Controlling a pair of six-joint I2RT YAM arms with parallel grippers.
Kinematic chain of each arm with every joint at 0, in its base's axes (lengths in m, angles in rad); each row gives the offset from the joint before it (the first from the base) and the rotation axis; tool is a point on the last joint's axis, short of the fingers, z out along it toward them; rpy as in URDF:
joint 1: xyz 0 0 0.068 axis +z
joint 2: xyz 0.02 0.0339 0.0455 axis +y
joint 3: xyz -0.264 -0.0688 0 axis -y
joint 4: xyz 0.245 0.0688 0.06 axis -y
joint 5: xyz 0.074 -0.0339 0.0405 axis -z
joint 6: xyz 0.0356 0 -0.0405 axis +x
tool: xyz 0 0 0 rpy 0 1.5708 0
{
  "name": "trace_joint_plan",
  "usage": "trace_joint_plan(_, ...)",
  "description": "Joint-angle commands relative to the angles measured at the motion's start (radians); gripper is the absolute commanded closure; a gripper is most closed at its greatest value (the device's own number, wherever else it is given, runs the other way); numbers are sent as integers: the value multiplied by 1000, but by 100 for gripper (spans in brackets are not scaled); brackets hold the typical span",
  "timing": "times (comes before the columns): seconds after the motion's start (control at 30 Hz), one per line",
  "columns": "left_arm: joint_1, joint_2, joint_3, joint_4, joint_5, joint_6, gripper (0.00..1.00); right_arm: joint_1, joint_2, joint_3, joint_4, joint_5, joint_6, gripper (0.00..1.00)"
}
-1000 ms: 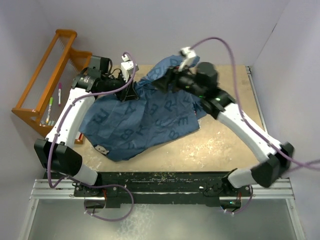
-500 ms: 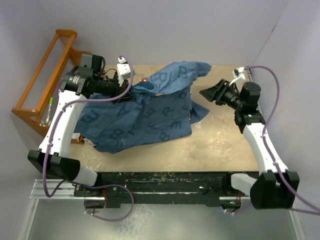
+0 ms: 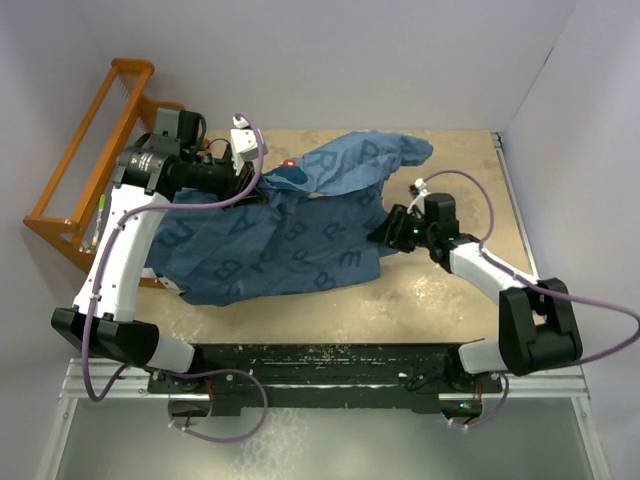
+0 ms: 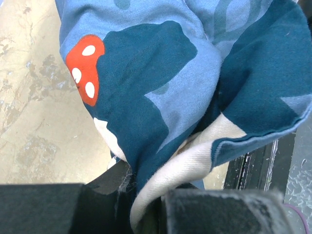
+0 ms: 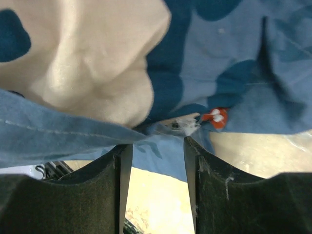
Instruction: Remove the pillowcase from the pillow
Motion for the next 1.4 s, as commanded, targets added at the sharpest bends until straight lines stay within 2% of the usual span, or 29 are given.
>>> trace_joint_plan(0.0,4,-43,81,73,74,8,100,58,4,8,205,15,-6,49)
trace_joint_plan(0.13,4,-52,80,68,67,15,100,66,-69,-61,343,-101,18,47)
trace_joint_plan(0.27,4,-52,91,70,65,15,100,19,-131,-180,623,-255,202,47)
trace_joint_plan(0.33,5,-52,97,70,64,15,100,-17,-157,-233,732,-227,285,48)
trace_joint_plan(0.43,4,-56,113,58,69,21,100,-64,-220,-162,321,94,181,52)
trace_joint_plan(0.6,4,-71,144,41,87,22,100,-72,-114,-59,80,219,78,62)
trace_joint_plan(0.73,5,-73,160,41,99,4,100,-61,-15,-65,193,168,47,70)
trace_joint_plan(0.87,4,-72,162,39,99,2,100,16,70,-30,245,104,12,73)
trace_joint_plan(1.07,4,-72,172,37,98,-4,100,69,14,-78,456,-109,24,74)
trace_joint_plan(1.2,4,-69,183,37,104,-7,100,70,-90,-146,552,-213,40,68)
trace_joint_plan(1.37,4,-52,226,15,139,-25,100,69,-167,-196,735,-232,25,41)
